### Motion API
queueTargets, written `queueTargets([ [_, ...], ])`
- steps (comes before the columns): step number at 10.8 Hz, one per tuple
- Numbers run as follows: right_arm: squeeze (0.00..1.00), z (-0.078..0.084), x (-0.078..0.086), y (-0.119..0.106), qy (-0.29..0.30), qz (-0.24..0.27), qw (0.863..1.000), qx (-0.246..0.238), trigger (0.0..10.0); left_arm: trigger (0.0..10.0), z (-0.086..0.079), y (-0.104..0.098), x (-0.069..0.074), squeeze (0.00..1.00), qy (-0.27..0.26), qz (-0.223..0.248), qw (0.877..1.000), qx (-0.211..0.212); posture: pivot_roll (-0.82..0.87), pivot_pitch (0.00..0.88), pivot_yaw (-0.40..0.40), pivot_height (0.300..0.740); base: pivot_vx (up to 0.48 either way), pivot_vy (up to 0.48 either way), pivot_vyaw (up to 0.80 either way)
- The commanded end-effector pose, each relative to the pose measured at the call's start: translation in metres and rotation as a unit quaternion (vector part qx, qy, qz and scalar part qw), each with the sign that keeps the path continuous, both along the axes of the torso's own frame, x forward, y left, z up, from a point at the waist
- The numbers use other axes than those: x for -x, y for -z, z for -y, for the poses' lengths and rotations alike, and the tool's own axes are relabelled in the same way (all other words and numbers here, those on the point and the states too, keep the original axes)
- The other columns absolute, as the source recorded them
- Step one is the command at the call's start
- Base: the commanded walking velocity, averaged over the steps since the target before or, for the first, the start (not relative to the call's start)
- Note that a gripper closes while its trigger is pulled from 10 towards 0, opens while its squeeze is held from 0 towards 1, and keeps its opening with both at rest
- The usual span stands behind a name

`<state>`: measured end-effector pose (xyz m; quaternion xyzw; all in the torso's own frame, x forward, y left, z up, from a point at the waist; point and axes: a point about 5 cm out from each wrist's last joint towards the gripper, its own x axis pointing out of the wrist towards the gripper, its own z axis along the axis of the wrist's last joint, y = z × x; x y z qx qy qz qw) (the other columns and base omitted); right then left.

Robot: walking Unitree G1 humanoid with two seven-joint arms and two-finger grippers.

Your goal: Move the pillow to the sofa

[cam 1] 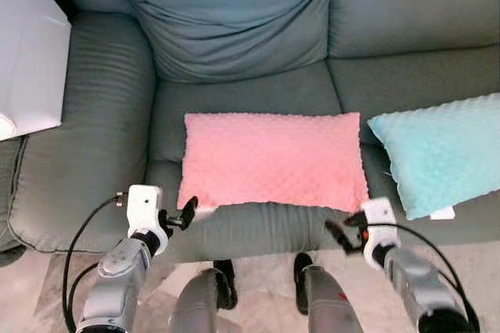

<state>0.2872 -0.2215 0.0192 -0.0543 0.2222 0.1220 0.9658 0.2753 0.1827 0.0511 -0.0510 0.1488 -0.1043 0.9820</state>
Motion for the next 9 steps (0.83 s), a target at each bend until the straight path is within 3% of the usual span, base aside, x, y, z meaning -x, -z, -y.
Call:
queueTargets([
  [1,0.00,0.007,0.010,0.011,0.013,-0.018,1.000,0.008,10.0,10.0,-0.007,0.010,0.010,0.00,-0.010,-0.026,1.000,-0.009,-0.08,0.433,0.123,0.740,0.000,0.000,0.00],
  [4,0.00,0.011,0.001,0.006,0.020,-0.002,0.999,0.025,10.0,10.0,-0.006,0.009,0.010,0.00,-0.011,-0.027,1.000,-0.009,-0.07,0.438,0.124,0.740,0.000,0.000,0.00],
  [5,0.00,0.013,-0.001,0.005,0.020,0.000,0.999,0.047,10.0,10.0,-0.006,0.008,0.011,0.00,-0.011,-0.027,1.000,-0.009,-0.07,0.440,0.125,0.740,0.000,0.000,0.00],
  [6,0.00,0.019,0.000,0.007,0.017,-0.013,0.993,0.112,10.0,10.0,-0.005,0.009,0.011,0.00,-0.011,-0.028,0.999,-0.010,-0.07,0.443,0.125,0.740,0.000,0.000,0.00],
  [9,0.00,0.029,-0.004,0.004,0.025,-0.019,0.986,0.165,10.0,10.0,-0.005,0.008,0.011,0.00,-0.013,-0.029,0.999,-0.012,-0.06,0.450,0.124,0.740,0.000,0.000,0.00],
])
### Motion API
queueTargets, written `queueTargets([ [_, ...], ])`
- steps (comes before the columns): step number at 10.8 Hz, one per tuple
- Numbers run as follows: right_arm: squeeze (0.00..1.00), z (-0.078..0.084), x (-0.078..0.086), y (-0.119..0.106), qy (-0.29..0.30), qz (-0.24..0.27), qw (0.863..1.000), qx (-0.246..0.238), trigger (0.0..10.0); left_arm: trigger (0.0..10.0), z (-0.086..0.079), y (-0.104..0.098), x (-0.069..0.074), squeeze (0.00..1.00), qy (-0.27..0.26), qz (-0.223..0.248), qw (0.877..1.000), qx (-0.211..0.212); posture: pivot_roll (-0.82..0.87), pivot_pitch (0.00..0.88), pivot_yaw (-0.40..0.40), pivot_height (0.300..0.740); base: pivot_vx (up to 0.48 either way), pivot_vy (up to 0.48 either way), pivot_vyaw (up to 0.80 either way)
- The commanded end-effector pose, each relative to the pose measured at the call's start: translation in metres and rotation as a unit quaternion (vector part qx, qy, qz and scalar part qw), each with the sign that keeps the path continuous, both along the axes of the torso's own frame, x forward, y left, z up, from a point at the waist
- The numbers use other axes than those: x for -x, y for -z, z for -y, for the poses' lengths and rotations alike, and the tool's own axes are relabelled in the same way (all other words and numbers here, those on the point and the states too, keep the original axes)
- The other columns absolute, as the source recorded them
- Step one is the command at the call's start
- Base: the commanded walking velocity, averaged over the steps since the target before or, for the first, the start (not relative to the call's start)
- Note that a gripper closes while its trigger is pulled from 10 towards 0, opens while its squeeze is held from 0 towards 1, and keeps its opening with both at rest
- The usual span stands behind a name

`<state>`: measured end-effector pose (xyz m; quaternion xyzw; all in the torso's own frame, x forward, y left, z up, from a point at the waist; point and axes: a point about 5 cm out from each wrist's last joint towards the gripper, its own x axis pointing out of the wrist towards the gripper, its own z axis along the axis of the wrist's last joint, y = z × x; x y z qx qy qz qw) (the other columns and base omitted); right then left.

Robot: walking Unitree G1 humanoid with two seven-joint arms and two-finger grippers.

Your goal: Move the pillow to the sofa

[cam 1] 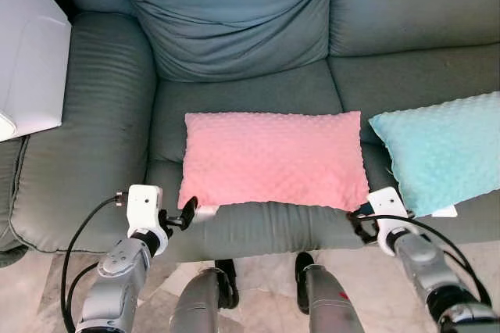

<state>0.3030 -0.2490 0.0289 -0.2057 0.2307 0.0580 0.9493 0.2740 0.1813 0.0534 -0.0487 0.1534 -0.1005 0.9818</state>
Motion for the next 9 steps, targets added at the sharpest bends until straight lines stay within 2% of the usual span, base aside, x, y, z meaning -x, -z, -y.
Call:
queueTargets([
  [1,0.00,0.003,0.009,0.011,-0.002,-0.026,0.999,0.020,10.0,10.0,-0.006,0.010,0.010,0.00,-0.010,-0.024,1.000,-0.009,-0.06,0.451,0.123,0.740,0.000,0.000,0.00],
  [2,0.00,0.005,0.008,0.009,0.001,-0.026,0.999,0.026,10.0,10.0,-0.005,0.010,0.010,0.00,-0.010,-0.024,1.000,-0.009,-0.06,0.451,0.124,0.740,0.000,0.000,0.00],
  [3,0.00,0.006,0.002,0.001,0.004,0.003,0.999,0.051,10.0,10.0,-0.005,0.010,0.009,0.00,-0.012,-0.023,1.000,-0.013,-0.06,0.454,0.123,0.740,0.000,0.000,0.00],
  [6,0.00,-0.004,-0.015,-0.017,-0.006,0.056,0.998,0.042,10.0,10.0,-0.007,0.007,0.006,0.00,-0.023,-0.014,0.999,-0.020,-0.06,0.459,0.122,0.740,0.000,0.000,0.00],
  [9,0.00,-0.010,-0.027,-0.030,-0.016,0.082,0.995,0.055,10.0,10.0,-0.007,0.006,0.005,0.00,-0.028,-0.009,0.999,-0.024,-0.05,0.456,0.122,0.740,0.000,0.000,0.00],
])
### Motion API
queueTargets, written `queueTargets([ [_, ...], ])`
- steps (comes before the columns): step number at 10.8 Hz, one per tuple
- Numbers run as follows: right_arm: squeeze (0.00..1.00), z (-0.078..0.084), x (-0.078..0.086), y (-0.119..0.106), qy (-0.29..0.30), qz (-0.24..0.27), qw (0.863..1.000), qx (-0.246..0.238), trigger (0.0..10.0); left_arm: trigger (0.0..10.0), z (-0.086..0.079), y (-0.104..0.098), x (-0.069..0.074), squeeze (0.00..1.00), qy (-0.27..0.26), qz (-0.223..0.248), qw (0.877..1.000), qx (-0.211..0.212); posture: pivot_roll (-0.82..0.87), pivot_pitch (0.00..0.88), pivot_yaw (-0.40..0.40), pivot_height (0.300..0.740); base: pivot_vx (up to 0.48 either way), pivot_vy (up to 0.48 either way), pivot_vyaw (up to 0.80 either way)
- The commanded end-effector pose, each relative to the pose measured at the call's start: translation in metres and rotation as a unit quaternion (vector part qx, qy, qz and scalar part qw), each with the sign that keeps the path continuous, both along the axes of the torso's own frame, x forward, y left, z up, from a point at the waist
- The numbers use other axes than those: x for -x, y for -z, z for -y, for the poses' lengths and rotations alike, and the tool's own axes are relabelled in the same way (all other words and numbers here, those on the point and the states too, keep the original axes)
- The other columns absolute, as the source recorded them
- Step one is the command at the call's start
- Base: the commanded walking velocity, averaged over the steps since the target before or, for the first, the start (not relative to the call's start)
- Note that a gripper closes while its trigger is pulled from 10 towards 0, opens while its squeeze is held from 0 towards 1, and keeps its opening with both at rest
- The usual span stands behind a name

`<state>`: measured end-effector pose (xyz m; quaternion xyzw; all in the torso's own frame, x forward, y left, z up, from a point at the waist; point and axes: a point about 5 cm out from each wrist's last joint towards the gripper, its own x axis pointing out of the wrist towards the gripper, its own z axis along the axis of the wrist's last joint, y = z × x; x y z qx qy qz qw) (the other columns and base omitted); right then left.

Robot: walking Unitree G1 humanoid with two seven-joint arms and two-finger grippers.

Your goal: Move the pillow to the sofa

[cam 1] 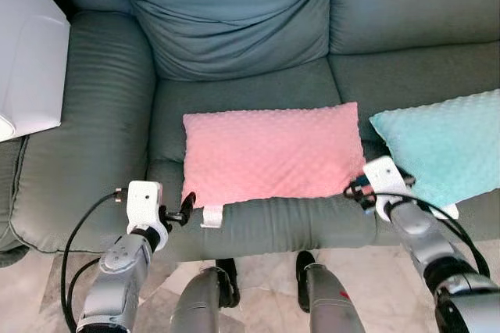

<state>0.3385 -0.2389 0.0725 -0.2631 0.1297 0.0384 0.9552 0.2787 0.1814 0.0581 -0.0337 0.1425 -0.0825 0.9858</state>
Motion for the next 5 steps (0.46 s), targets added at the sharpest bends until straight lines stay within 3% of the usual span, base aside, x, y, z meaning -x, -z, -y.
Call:
queueTargets([
  [1,0.00,-0.003,0.007,0.012,-0.006,-0.022,1.000,-0.016,10.0,10.0,-0.007,0.010,0.010,0.00,-0.013,-0.020,1.000,-0.006,-0.05,0.454,0.118,0.740,0.000,0.000,0.00],
  [5,0.00,-0.019,0.021,0.021,-0.073,-0.004,0.994,-0.076,10.0,10.0,-0.009,0.010,0.007,0.00,-0.017,-0.016,1.000,-0.005,-0.08,0.432,0.108,0.740,0.000,0.000,0.00],
])
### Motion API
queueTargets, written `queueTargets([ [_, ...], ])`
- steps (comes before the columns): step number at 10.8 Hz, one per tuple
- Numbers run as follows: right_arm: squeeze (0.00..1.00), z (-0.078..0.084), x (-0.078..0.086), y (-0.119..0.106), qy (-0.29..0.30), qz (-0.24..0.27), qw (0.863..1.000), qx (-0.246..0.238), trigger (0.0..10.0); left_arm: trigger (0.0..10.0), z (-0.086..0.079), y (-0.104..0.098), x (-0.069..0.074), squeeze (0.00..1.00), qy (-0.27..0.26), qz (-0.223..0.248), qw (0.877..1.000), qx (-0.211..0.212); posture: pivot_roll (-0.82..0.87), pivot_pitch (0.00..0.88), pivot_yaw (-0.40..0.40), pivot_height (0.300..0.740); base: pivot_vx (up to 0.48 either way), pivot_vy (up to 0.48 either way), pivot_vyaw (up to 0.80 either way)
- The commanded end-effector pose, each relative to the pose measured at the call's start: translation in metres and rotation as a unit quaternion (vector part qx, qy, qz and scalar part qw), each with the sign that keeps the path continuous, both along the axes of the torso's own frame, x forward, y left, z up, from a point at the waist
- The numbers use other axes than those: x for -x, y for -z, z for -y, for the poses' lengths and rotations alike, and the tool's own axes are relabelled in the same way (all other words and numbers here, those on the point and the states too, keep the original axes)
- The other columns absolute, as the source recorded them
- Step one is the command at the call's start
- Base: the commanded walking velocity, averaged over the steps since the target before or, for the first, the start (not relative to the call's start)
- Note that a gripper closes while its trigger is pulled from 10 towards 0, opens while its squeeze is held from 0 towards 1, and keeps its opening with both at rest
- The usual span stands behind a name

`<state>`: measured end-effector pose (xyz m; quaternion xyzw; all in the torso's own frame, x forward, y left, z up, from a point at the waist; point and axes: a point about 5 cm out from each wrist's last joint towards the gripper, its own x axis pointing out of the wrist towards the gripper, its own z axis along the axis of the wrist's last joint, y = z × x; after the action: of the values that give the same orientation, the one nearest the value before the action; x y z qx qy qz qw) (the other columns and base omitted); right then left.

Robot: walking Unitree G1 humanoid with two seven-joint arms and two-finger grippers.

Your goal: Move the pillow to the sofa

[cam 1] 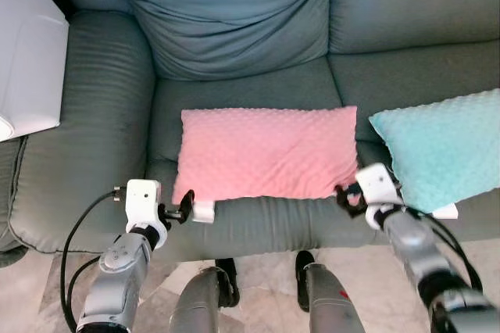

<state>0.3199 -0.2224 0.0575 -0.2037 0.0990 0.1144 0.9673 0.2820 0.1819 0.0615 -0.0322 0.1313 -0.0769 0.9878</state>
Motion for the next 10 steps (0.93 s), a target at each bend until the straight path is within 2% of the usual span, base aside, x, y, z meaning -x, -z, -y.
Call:
queueTargets([
  [1,0.00,-0.001,0.010,0.007,-0.010,-0.002,1.000,-0.012,10.0,10.0,-0.009,0.012,0.007,0.00,-0.012,-0.023,1.000,-0.002,-0.09,0.416,0.107,0.740,0.000,0.000,0.00],
  [4,0.00,0.016,0.047,0.016,0.008,0.003,1.000,-0.010,10.0,10.0,-0.007,0.008,-0.001,0.00,-0.010,-0.012,1.000,0.002,-0.12,0.368,0.095,0.740,0.000,0.000,0.00],
  [5,0.00,0.016,0.058,0.018,0.015,-0.002,1.000,-0.008,10.0,10.0,-0.005,0.008,-0.002,0.00,-0.010,-0.009,1.000,0.004,-0.12,0.355,0.095,0.740,0.000,0.000,0.00],
  [6,0.00,0.008,0.065,0.014,0.018,0.014,0.999,-0.024,10.0,10.0,-0.003,0.006,-0.005,0.00,-0.010,-0.003,1.000,0.008,-0.12,0.332,0.094,0.740,0.000,0.000,0.00],
  [7,0.00,-0.002,0.064,0.008,0.014,0.027,0.999,-0.040,10.0,10.0,-0.002,0.003,-0.009,0.00,-0.010,0.004,1.000,0.010,-0.13,0.307,0.094,0.740,0.000,0.000,0.00],
  [8,0.00,-0.024,0.068,-0.007,-0.002,0.047,0.997,-0.065,10.0,10.0,-0.003,-0.004,-0.011,0.00,-0.011,0.018,1.000,0.013,-0.13,0.276,0.092,0.740,0.000,0.000,0.00],
  [10,0.00,-0.056,0.061,-0.025,-0.022,0.057,0.991,-0.122,10.0,10.0,-0.006,-0.014,-0.012,0.00,-0.011,0.049,0.999,0.019,-0.15,0.182,0.095,0.740,0.000,0.000,0.00],
])
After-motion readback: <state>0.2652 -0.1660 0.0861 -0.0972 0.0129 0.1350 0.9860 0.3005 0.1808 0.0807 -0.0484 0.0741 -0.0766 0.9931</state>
